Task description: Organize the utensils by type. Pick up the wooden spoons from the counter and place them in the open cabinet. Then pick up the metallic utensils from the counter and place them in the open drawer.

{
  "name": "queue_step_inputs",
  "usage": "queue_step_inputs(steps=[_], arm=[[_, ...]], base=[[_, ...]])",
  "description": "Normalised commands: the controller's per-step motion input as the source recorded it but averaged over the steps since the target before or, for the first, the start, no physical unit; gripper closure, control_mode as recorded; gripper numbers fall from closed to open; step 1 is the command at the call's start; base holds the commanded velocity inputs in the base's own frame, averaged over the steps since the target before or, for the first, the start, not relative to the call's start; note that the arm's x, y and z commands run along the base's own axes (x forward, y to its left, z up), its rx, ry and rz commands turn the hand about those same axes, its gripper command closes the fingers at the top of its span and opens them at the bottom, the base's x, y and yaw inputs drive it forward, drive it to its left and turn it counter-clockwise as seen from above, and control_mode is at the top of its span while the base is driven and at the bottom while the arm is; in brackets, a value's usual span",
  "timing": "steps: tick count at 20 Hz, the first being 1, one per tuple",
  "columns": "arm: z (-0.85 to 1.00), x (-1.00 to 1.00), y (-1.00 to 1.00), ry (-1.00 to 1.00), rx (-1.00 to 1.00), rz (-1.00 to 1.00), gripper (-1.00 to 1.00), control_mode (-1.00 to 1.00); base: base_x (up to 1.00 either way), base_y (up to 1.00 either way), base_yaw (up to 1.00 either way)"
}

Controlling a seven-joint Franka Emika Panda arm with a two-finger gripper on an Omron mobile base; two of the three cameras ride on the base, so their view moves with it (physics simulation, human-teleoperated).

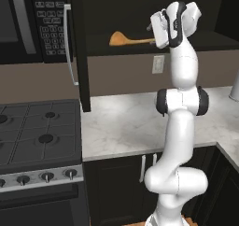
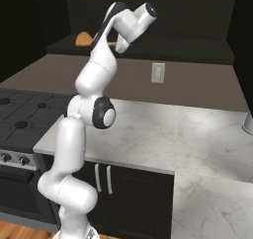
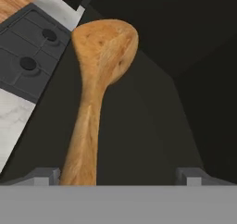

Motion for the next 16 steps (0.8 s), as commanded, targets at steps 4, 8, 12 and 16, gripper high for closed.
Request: queue_step_inputs(steps=[4, 8, 12, 16], arm=[[0.00, 0.00, 0.00, 0.00, 0.00, 0.06, -1.00, -1.00], [0.00, 0.00, 0.00, 0.00, 0.00, 0.05, -1.00, -1.00], [0.00, -0.02, 0.00, 0.00, 0.00, 0.04, -1.00, -1.00], [0.00, -0.20, 0.00, 0.00, 0.00, 0.03, -1.00, -1.00]], base=[[0.00, 0.00, 0.00], [0.00, 0.00, 0.00], [0.00, 0.00, 0.00], [0.00, 0.00, 0.00]])
